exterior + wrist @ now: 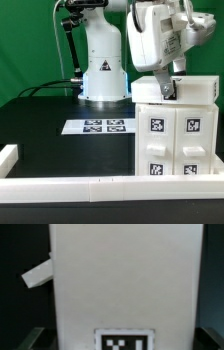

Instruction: Assemble cabinet

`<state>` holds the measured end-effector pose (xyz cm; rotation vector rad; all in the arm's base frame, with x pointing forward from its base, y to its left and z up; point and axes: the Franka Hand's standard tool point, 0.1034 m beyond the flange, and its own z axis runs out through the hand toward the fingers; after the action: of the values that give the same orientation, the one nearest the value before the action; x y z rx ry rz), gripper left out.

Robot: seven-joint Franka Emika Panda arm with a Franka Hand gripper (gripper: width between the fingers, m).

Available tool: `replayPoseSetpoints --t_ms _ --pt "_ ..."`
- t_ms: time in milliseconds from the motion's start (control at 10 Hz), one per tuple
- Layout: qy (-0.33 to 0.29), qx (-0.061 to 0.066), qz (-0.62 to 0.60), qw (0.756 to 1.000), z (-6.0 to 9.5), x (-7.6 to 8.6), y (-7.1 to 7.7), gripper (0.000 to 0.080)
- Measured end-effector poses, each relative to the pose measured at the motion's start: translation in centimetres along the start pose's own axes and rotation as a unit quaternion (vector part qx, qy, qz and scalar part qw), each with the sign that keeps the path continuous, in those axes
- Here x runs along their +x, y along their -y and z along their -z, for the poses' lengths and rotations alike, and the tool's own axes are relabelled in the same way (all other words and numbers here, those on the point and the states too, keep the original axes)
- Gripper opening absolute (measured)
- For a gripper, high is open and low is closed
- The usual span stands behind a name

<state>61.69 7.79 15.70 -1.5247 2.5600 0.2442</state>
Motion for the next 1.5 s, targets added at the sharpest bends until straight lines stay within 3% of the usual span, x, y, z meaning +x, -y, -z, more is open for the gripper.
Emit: replayPoseSetpoints --t_ms 100,200,300,600,700,900,1000,1200,1400,1500 --pt "0.001 0.000 0.021 1.000 0.1 -0.1 -0.1 0.0614" --pt "0.004 0.002 0.042 0.999 0.5 -0.3 -0.2 0.0758" --pt "0.008 0.005 0.055 0.998 1.0 -0.6 -0.1 0.0791" --pt "0.023 0.019 0.075 0.997 3.2 -1.7 -0.1 0.0798" --pt "0.028 0.031 0.075 0.996 3.5 -2.1 0.3 0.0796" --pt "0.027 0.032 0.081 0.996 3.3 -2.1 0.3 0.0796" --pt "0.023 0.031 0.133 0.990 3.3 -2.1 0.2 0.0796" --pt "0.013 0.009 0.276 0.961 3.3 -2.3 -0.2 0.0796" --pt "0.010 -0.008 0.414 0.910 3.2 -2.5 -0.3 0.0796" --pt "0.013 -0.015 0.491 0.871 3.1 -2.5 -0.1 0.0796"
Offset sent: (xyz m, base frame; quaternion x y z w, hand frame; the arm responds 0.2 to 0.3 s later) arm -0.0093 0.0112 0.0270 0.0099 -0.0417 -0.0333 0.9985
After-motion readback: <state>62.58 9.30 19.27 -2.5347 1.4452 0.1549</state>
